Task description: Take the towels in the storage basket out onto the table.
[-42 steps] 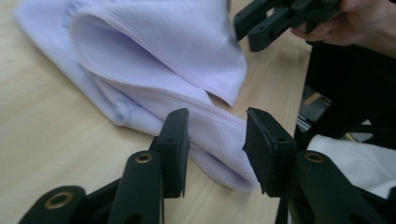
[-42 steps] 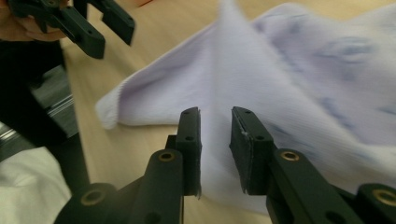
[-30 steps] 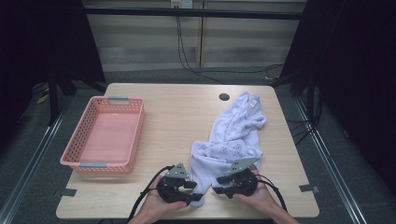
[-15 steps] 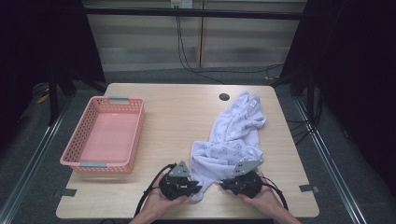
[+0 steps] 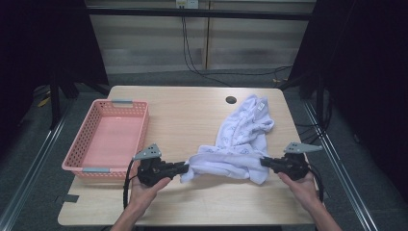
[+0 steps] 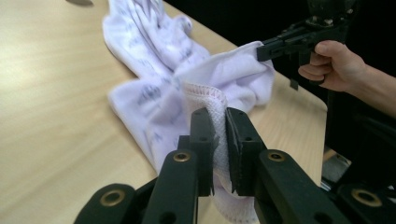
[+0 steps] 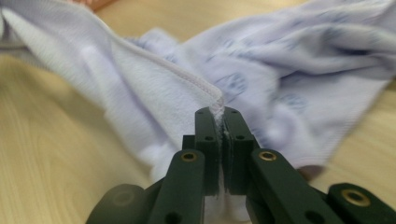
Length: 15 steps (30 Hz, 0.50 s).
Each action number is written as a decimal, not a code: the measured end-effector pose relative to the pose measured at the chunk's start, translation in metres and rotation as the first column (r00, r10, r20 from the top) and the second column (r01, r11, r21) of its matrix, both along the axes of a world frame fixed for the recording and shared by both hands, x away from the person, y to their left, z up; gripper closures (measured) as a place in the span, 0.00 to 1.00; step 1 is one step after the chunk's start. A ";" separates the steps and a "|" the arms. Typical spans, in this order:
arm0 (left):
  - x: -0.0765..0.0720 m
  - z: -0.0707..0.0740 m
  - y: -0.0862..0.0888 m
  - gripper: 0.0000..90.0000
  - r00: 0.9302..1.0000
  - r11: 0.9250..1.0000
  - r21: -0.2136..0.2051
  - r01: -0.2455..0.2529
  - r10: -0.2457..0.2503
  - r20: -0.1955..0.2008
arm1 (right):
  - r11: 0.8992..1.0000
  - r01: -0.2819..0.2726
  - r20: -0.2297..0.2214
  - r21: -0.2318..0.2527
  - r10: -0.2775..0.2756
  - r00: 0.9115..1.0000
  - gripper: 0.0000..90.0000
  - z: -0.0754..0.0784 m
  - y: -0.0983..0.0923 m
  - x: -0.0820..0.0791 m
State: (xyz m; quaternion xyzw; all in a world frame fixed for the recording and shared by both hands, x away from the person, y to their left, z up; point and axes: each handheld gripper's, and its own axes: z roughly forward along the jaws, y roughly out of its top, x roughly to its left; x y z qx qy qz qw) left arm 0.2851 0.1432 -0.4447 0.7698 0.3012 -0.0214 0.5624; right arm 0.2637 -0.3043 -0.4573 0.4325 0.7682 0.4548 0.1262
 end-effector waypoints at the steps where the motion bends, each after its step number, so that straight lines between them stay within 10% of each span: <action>1: 0.000 0.000 0.000 0.91 1.000 1.000 0.000 0.000 0.000 0.000 | 1.000 0.000 0.000 0.000 0.000 1.000 0.97 0.000 0.000 0.000; 15: 0.055 0.080 0.009 0.93 0.985 0.994 -0.072 -0.081 0.091 0.145 | 0.989 0.051 0.222 0.137 -0.080 0.972 0.97 0.098 -0.014 0.040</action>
